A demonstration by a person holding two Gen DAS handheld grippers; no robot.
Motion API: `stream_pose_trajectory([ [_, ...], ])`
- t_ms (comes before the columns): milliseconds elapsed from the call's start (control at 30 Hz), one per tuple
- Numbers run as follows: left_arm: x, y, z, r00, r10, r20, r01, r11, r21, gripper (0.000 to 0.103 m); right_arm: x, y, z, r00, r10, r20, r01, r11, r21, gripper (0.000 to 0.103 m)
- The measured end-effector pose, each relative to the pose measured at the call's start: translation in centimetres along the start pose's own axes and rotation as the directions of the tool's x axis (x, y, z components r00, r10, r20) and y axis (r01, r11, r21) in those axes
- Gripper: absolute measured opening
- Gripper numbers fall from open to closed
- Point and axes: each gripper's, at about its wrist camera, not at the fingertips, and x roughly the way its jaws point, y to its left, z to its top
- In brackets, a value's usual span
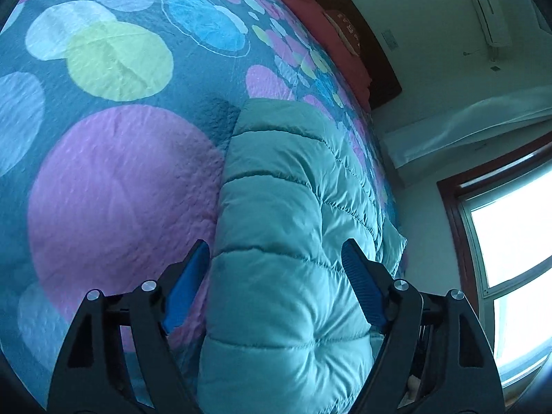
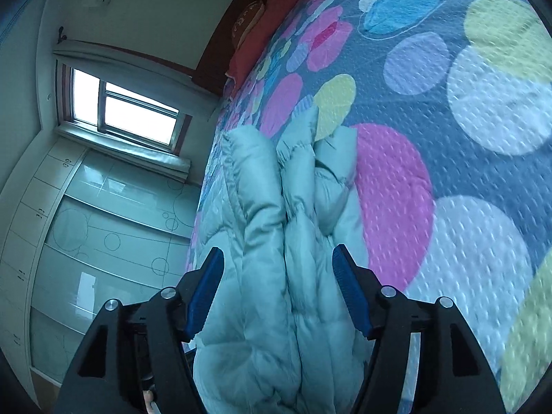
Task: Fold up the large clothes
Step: 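Open the right tool to release the folded end onto the bundle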
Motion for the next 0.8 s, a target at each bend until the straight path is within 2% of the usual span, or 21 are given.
stream_pose_trajectory([
  [133,2.4,0.1,1.0,0.996,0.081,-0.031,-0.081,0.997,0.001,0.078,1.4,-1.2,1.9,1.0,0.023,0.005,-0.023,0.997,0.076,0.065],
  [200,3.3,0.2,1.2,0.995,0.086,-0.047,-0.086,0.996,-0.004,0.078,1.9,-2.2,2.2,0.999,0.032,-0.002,-0.031,0.993,0.116,0.063],
  [233,3.6,0.3,1.2,0.995,0.09,-0.047,-0.09,0.996,-0.003,0.078,2.0,-2.6,2.2,1.0,0.027,0.004,-0.027,0.992,0.127,0.057],
  [300,4.0,0.1,1.4,0.994,0.093,-0.047,-0.093,0.996,0.007,0.078,2.3,-3.5,2.1,1.0,0.028,-0.003,-0.027,0.989,0.144,0.038],
  [367,4.4,-0.1,1.4,0.994,0.098,-0.051,-0.097,0.995,0.02,0.078,2.6,-4.2,2.0,0.999,0.039,-0.01,-0.037,0.986,0.165,0.033],
  [633,4.4,-0.3,1.3,0.993,0.106,-0.046,-0.105,0.994,0.029,0.078,1.8,-4.4,1.3,0.999,0.051,-0.005,-0.049,0.986,0.159,0.036],
  [800,3.3,0.0,0.6,0.993,0.113,-0.038,-0.113,0.994,0.005,0.078,-0.1,-5.0,0.4,0.999,0.044,0.008,-0.045,0.986,0.163,0.05],
])
